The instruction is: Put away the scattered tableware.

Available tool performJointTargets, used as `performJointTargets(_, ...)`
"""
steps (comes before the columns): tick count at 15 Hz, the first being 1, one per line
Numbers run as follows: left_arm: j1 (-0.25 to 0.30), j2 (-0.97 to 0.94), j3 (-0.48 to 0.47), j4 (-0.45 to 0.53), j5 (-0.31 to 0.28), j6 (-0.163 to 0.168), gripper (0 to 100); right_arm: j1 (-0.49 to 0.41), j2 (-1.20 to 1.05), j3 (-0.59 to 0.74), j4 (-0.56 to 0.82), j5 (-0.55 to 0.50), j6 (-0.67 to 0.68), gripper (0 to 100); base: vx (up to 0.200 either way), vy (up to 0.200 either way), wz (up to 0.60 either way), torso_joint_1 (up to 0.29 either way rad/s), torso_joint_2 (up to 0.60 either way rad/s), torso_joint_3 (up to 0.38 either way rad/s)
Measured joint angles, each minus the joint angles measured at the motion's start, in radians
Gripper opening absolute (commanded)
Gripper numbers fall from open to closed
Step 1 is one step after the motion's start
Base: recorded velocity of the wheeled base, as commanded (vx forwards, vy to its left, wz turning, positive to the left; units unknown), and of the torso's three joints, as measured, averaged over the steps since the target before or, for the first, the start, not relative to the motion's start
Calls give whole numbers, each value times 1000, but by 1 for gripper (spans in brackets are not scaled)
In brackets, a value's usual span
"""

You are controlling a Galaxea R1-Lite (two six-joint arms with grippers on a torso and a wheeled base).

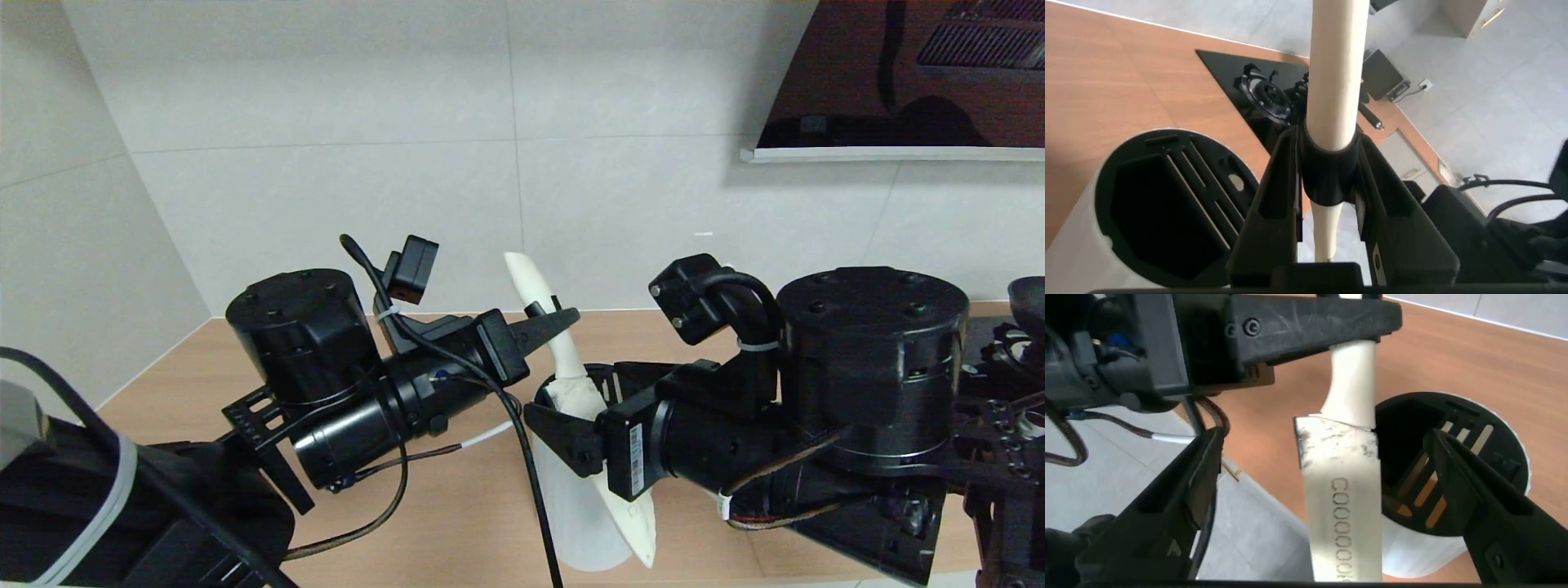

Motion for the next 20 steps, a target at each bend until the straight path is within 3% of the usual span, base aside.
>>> performJointTargets(4,6,-36,-15,4,20,1,0,-74,-47,-5,11,1,-5,100,0,0,0,0,0,0)
performJointTargets(6,21,-77,-56,125,56,1,0,-134,-73,-13,13,16,-6,100,0,0,0,0,0,0)
performJointTargets(10,27,-128,-267,446,331,4,0,-269,-104,-22,29,91,-7,100,0,0,0,0,0,0)
performJointTargets(12,21,-128,-367,567,455,35,0,-299,-106,-22,29,94,-7,100,0,0,0,0,0,0)
performJointTargets(14,-6,-108,-440,600,587,122,0,-311,-101,-22,29,95,-6,100,0,0,0,0,0,0)
performJointTargets(16,-40,-91,-465,601,710,264,0,-320,-95,-22,30,95,-7,100,0,0,0,0,0,0)
performJointTargets(18,-83,-80,-472,597,875,396,0,-323,-90,-20,30,95,-6,100,0,0,0,0,0,0)
performJointTargets(19,-117,-77,-473,585,939,456,0,-323,-87,-18,29,95,-6,100,0,0,0,0,0,0)
performJointTargets(20,-152,-74,-469,559,971,496,0,-324,-83,-16,30,95,-7,100,0,0,0,0,0,0)
